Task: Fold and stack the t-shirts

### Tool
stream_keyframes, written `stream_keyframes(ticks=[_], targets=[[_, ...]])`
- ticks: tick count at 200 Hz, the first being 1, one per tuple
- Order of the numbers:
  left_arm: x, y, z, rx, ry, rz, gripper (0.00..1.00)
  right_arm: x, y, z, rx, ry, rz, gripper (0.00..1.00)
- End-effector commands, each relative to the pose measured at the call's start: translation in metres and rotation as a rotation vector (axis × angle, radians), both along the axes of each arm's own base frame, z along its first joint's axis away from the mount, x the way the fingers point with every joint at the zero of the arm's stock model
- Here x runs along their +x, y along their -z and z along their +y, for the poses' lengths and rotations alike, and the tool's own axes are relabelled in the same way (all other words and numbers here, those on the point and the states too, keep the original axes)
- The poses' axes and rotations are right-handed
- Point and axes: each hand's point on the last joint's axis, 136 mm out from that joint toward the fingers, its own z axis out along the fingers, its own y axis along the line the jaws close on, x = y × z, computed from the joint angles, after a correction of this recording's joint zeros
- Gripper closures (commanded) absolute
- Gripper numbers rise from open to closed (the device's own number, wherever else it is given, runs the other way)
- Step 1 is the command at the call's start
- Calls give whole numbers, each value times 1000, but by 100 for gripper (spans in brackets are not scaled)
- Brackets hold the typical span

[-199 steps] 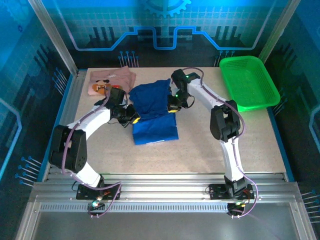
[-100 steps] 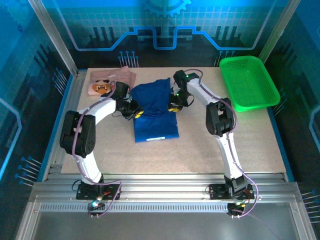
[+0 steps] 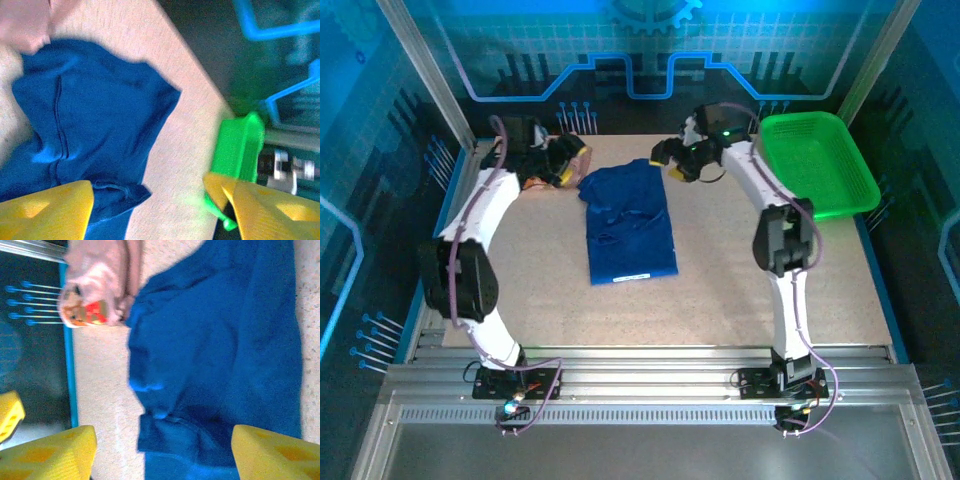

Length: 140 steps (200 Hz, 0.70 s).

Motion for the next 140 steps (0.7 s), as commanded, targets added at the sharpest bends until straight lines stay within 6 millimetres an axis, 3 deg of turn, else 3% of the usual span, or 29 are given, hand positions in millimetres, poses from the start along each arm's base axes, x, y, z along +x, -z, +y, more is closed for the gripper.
stream_keyframes(ticks=[1,10,25,44,63,74,93,118,140], targets=[[-36,-28,14,33,-39,-45,22,-29,-43,-24,11,-2,-91,24],[-58,-21,7,47,-1,-22,21,-48,-39,-26,-1,-35,-91,24],[-96,2,-10,108,77,35,21,-81,-12,-27,-53,-90,-34,29],[-137,42,-37,181,175,111,25,-112,25,-19,-71,-133,15,45],[-165,89,-55,181,221,208,49,-128,63,-6,-64,-144,93,73],[-176,112,-60,170,222,260,66,-131,80,2,-71,-149,123,84],[-185,139,-69,179,247,315,79,-129,102,14,-81,-152,154,89],[-183,167,-78,198,278,395,81,-120,126,26,-102,-150,202,90],[-167,182,-82,211,266,423,82,-109,141,29,-116,-129,232,92]])
